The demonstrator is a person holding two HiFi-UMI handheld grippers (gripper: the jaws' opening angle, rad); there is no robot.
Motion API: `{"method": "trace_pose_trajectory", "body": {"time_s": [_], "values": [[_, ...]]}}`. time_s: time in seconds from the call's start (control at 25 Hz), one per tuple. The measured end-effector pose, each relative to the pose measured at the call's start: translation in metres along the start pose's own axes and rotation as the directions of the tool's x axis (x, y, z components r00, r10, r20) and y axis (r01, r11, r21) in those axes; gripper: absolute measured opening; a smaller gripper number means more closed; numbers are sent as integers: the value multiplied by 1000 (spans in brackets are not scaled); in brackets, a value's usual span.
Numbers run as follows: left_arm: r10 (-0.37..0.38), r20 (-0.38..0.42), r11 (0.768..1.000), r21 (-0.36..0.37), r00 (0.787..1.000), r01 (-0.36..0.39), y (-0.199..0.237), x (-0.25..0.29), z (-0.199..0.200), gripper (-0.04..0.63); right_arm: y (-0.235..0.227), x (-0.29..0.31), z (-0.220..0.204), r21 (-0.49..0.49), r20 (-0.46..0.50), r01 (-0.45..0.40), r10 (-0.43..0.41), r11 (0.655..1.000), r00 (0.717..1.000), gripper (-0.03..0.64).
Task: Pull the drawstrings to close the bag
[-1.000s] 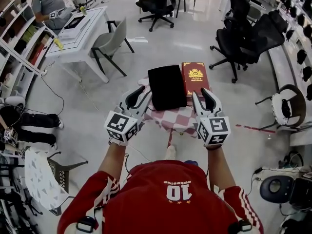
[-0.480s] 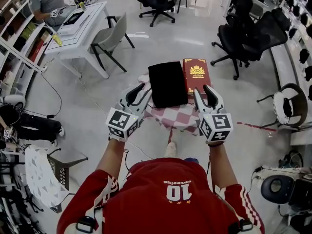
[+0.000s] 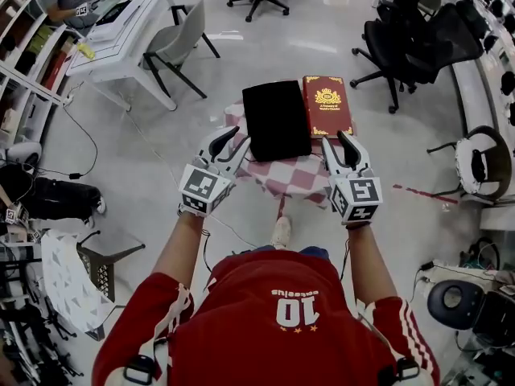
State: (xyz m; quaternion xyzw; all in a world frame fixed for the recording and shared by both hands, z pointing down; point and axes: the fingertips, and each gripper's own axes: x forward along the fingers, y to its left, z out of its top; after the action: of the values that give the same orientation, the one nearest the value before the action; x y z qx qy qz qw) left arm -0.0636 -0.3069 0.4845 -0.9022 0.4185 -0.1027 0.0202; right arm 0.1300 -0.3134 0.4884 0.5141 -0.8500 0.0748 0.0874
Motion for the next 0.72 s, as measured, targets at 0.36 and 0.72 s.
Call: {"method": "trace_pose_trajectory", "body": {"time_s": [0.36,0.72], "values": [[23,-41,994,-104,999,-28,6,24,-51,115,-21,25,-79,29,-122,12,-8,1000,992,138],[-2,-74,987,-160,997,-10,-6,46,-88,115,-45,44,-191,43,-257,51,-38,998,966,138]]}}
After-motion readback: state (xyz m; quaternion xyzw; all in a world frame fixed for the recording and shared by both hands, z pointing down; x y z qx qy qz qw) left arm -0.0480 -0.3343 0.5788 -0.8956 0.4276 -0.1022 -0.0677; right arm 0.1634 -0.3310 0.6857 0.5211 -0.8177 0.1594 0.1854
